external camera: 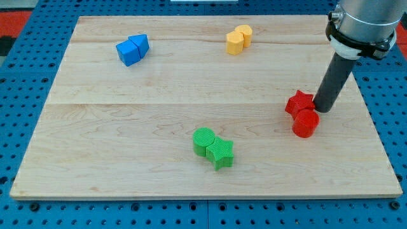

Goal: Push red star to center

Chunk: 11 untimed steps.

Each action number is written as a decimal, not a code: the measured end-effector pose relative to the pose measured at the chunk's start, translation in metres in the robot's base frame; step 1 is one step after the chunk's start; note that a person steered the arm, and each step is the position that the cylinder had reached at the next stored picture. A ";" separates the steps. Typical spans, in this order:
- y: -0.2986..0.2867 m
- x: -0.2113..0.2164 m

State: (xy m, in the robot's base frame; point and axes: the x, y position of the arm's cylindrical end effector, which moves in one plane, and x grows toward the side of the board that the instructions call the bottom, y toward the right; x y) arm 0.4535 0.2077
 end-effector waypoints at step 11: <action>-0.027 0.011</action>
